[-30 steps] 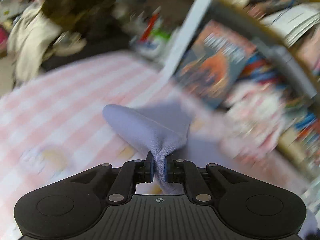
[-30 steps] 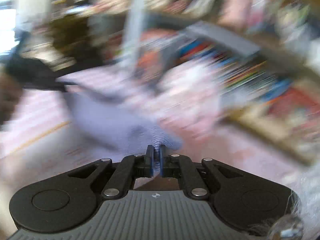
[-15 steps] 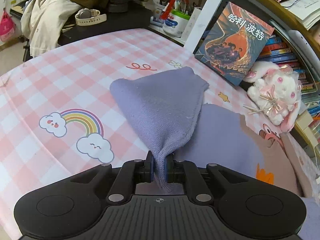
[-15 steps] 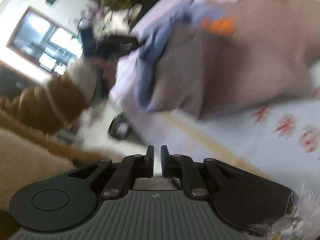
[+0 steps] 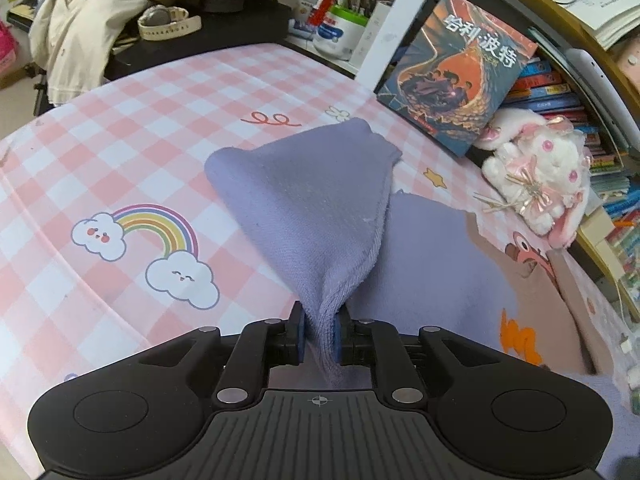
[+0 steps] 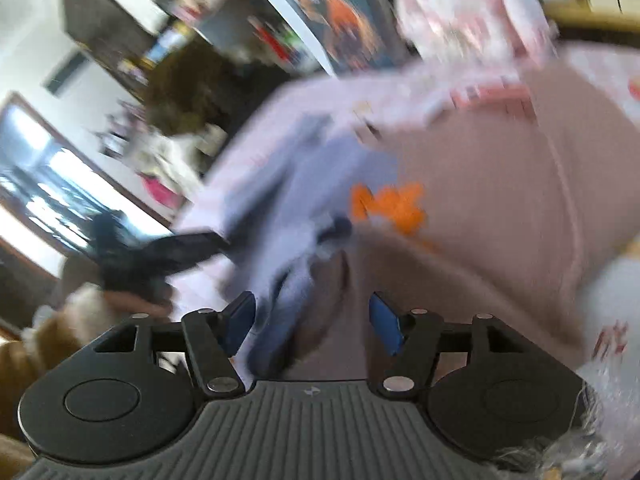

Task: Fold clothes
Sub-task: 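Lower the sweater onto the mat with both grippers, spreading it flat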

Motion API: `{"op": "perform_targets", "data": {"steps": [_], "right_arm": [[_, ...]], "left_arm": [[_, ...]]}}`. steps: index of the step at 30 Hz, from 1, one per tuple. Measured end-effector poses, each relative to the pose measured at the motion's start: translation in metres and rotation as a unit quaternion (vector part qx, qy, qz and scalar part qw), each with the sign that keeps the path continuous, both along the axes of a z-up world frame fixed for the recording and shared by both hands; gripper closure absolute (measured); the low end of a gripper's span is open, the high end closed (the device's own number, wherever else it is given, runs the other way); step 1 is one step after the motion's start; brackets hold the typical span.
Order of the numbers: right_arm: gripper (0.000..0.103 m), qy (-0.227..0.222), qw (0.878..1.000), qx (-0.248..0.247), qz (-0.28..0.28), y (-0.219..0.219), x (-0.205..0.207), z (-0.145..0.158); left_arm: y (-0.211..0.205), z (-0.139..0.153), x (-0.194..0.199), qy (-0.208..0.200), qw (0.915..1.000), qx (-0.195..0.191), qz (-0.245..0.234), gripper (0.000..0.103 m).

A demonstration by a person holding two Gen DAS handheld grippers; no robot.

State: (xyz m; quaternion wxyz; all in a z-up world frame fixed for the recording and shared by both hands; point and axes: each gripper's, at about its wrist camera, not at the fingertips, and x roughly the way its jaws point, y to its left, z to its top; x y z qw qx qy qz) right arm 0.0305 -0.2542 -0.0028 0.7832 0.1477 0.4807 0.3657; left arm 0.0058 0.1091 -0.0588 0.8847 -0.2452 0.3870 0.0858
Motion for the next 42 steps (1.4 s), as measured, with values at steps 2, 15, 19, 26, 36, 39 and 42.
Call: {"op": "perform_targets", "data": {"steps": [2,15,19,26,36,39,42], "right_arm": [[0.089,0.022,1.000,-0.006,-0.016,0.003,-0.007,-0.012],[0.073,0.023,0.992,-0.116,-0.044,0.026,-0.135,0.008],[0.062,0.062,0.988,-0.131,-0.056,0.023,-0.164,0.003],[0.023,0.033,0.969,-0.075,-0.234,-0.014,-0.161,0.036],[0.052,-0.052,0.932,-0.313,-0.177,0.115,-0.109,-0.011],[0.099,-0.076,0.927,-0.323,-0.178,0.116,-0.100,-0.023],[0.099,-0.091,0.918,-0.295,-0.249,0.083,-0.085,-0.008]], "left_arm": [[0.002,0.000,0.001,-0.003,0.9999,-0.001,-0.016,0.088],[0.024,-0.006,0.010,-0.018,0.9940,-0.032,-0.103,0.089],[0.029,-0.007,0.012,-0.018,0.9906,-0.033,-0.132,0.088],[0.033,-0.006,0.007,-0.017,0.9859,-0.029,-0.164,0.088],[0.014,-0.002,0.009,-0.018,0.9840,0.041,-0.173,0.096],[0.018,-0.003,0.016,-0.020,0.9865,0.037,-0.158,0.096],[0.024,-0.003,0.031,-0.021,0.9890,0.036,-0.142,0.096]]}}
